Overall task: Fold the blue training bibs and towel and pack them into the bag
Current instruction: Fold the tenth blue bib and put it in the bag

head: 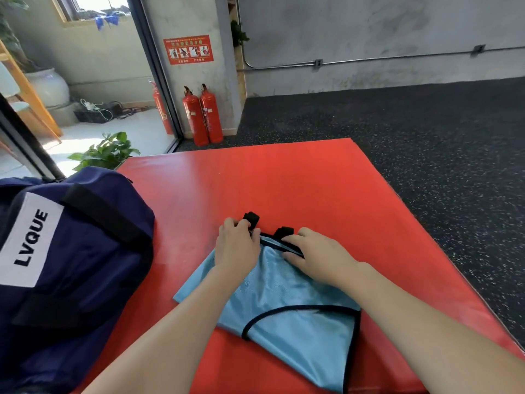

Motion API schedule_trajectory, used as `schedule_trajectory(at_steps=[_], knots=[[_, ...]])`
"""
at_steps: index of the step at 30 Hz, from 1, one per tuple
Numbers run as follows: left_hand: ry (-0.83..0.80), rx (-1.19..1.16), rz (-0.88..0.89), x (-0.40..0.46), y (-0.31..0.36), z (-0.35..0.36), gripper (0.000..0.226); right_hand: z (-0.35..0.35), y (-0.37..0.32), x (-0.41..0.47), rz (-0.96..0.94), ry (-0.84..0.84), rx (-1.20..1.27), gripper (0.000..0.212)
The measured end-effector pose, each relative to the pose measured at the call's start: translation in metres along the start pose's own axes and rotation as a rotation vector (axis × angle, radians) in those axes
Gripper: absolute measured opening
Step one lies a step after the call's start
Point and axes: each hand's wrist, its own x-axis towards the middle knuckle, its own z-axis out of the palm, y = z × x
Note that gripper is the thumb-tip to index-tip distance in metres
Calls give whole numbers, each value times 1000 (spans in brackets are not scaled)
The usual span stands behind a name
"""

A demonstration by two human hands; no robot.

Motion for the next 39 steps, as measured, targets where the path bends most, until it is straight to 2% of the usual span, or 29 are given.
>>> schedule_trajectory(at_steps=[5,9,13,16,20,24,31,35,37,39], knots=[[-78,-166,148,3,16,15,47,-14,15,-18,22,-3,-20,36],[-285,-157,292,5,53,29,57,-26,32,-40,79,24,-65,47],[-424,-76,453,2,92,37,52,-39,45,-61,156,75,-141,51],[-430,-25,484,-7,105,39,51,-50,51,-73,278,146,-151,44],[-429,27,513,-24,96,31,53,-54,58,-91,468,148,-107,39],[-432,6,512,-53,73,7,52,-52,56,-104,521,136,-6,48],[-331,-150,457,-114,17,-33,42,-57,39,-125,448,158,36,52],[-324,-112,443,-139,-1,-43,39,-49,27,-143,277,164,74,43],[-332,-72,433,-150,-9,-47,47,-40,20,-155,143,166,183,29],[-329,-33,426,-162,-19,-53,64,-29,11,-167,8,154,212,25]])
